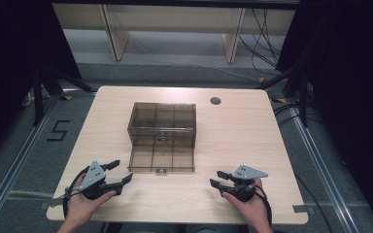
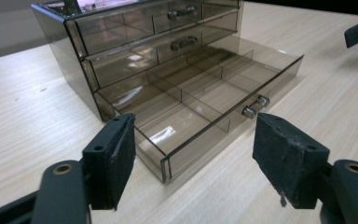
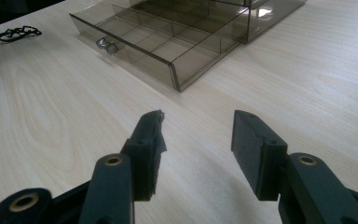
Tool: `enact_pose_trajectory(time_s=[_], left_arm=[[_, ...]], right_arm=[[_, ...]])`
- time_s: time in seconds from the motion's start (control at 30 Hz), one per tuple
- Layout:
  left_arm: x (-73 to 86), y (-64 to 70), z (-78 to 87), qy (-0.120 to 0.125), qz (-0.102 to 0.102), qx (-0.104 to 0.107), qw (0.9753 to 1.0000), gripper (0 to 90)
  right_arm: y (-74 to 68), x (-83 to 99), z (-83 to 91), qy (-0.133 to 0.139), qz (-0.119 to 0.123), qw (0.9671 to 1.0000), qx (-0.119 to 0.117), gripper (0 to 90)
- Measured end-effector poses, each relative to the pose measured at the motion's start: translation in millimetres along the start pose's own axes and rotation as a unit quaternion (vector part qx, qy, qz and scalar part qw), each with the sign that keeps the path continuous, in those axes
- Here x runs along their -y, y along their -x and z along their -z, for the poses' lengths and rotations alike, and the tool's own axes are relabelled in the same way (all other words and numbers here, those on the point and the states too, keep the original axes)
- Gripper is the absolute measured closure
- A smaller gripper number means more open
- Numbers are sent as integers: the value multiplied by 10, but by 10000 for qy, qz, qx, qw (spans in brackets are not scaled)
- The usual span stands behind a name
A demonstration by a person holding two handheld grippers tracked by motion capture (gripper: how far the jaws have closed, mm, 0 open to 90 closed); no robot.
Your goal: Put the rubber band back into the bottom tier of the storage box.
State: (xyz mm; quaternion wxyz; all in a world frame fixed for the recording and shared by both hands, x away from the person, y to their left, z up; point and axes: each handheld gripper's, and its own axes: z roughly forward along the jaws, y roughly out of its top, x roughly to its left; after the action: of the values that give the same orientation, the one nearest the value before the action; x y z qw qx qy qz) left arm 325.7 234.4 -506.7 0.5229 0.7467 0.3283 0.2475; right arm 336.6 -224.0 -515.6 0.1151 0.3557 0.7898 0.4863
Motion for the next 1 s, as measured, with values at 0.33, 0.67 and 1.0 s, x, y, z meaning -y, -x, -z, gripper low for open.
enact_pose_trajectory(time_s=[0.33, 0.67, 1.0], left_arm=[[-161, -50, 192, -822, 14, -39, 9966, 367], [-409, -249, 319, -2085, -289, -165, 9775, 386], [-433, -440, 359, -2873, 34, -119, 9577, 409]], right_arm=[[6, 3, -9, 33, -42, 10000, -47, 537], [15, -1, -8, -5, -28, 9999, -107, 534], [-9, 4, -12, 48, -231, 9997, -92, 531]])
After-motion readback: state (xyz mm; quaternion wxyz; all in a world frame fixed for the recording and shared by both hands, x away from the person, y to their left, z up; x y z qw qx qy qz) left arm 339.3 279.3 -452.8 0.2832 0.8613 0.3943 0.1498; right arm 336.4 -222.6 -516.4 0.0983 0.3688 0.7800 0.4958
